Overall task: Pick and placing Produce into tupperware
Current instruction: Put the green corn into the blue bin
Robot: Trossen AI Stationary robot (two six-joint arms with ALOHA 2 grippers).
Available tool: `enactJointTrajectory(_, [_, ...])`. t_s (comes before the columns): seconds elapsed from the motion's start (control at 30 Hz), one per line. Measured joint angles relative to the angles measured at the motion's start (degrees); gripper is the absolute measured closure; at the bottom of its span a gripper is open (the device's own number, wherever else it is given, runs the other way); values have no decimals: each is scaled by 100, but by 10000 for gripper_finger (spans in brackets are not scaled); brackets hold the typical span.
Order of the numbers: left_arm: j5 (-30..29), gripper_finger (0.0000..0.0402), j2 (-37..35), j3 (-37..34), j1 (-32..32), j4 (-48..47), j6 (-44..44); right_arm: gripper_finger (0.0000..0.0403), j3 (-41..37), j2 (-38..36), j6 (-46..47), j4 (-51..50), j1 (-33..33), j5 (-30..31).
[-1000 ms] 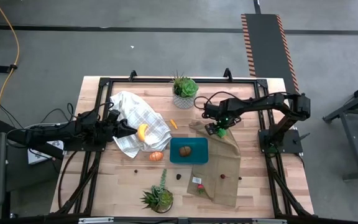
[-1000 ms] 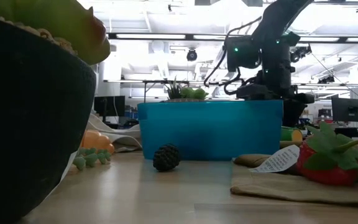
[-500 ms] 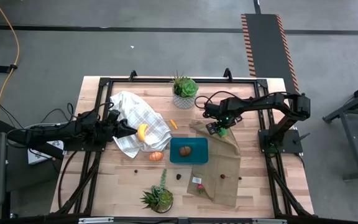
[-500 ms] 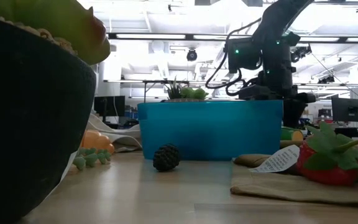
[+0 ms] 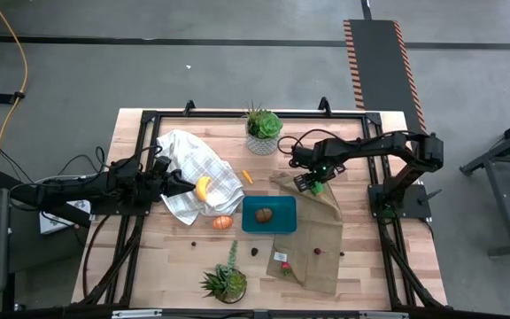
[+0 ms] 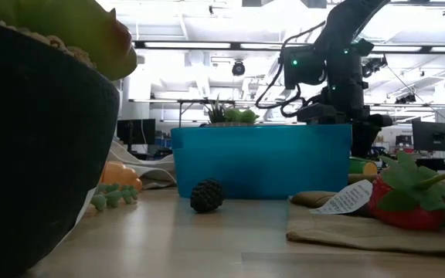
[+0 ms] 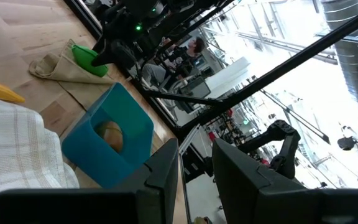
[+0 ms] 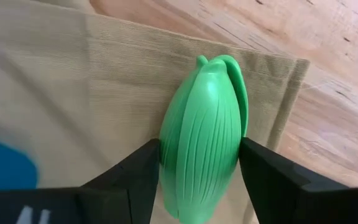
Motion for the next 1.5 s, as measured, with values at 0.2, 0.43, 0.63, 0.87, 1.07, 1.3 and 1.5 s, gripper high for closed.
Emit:
enactJointTrajectory(0.2, [0,314,0,0,1,0,2,208,0,-578,130,35,0,2])
enactJointTrajectory(0.43, [0,314,0,0,0,2,2,208,0,-1370,304,62,65,4])
enactJointTrajectory(0.63, [-1,314,0,0,-1,0,2,208,0,-1935,410,251,336,4])
enactJointTrajectory(0.87, [-2,314,0,0,1,0,-4,208,0,-2231,409,881,733,2])
enactJointTrajectory(1.07, [-2,314,2,0,1,2,-20,208,0,-2250,181,1877,1012,-217])
enactJointTrajectory(1.3, [0,314,0,0,0,2,-167,208,0,-2250,109,2978,1346,-360])
enactJointTrajectory(1.5, [0,314,0,0,-1,50,-581,208,0,-2250,170,3603,1621,-392])
